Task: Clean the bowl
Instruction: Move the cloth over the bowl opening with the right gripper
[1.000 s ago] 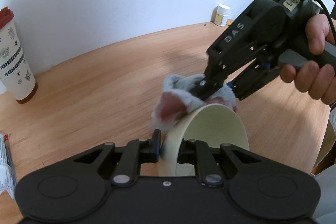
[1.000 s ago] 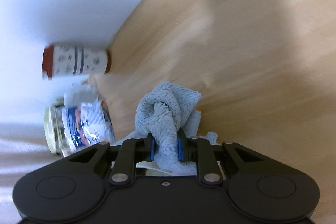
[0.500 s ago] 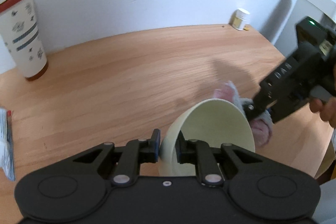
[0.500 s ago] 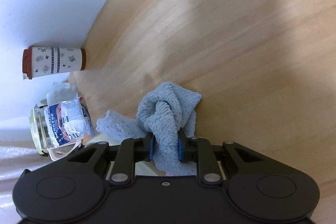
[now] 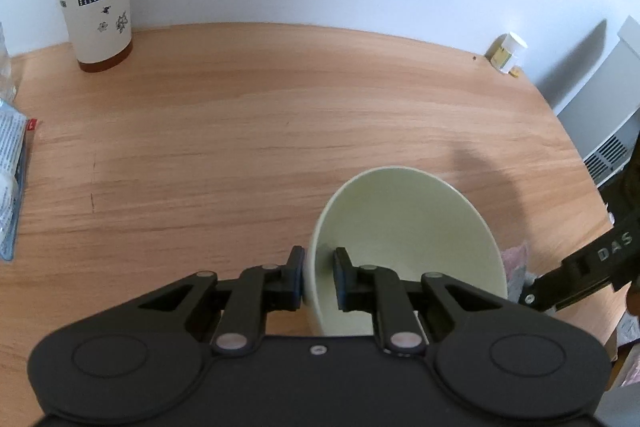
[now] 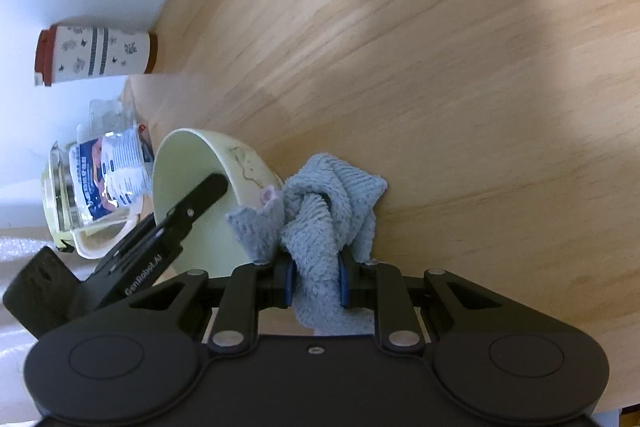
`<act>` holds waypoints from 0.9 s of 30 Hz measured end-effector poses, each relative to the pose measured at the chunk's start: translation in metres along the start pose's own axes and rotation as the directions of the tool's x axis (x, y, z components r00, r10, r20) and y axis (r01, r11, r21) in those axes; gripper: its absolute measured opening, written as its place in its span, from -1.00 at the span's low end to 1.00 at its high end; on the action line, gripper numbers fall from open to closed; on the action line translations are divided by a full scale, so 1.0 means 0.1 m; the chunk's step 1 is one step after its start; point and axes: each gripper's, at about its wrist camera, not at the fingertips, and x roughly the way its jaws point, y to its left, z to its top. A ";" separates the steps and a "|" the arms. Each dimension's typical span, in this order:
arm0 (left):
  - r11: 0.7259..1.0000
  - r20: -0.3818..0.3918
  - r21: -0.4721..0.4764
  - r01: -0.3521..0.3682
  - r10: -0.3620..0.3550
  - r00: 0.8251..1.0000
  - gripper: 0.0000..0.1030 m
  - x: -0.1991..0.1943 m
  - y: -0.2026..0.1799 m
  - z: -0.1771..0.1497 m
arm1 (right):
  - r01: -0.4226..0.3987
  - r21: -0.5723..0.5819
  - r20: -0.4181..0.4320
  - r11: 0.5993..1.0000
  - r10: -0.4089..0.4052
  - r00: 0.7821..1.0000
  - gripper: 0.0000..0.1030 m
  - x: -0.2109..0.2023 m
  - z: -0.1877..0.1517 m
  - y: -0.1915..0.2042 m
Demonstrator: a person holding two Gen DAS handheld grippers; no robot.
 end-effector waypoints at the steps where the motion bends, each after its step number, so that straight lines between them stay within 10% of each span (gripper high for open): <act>1: 1.000 -0.002 -0.005 -0.001 0.001 1.000 -0.72 0.00 0.00 0.00 | 0.008 -0.020 0.002 1.000 -0.008 1.000 -0.55 -0.01 0.01 0.05; 27: 0.990 -0.042 -0.130 0.055 -0.061 0.997 -0.72 0.12 -0.21 -0.06 | -0.035 -0.064 0.067 0.997 0.039 0.997 -0.55 -0.73 -0.18 -0.05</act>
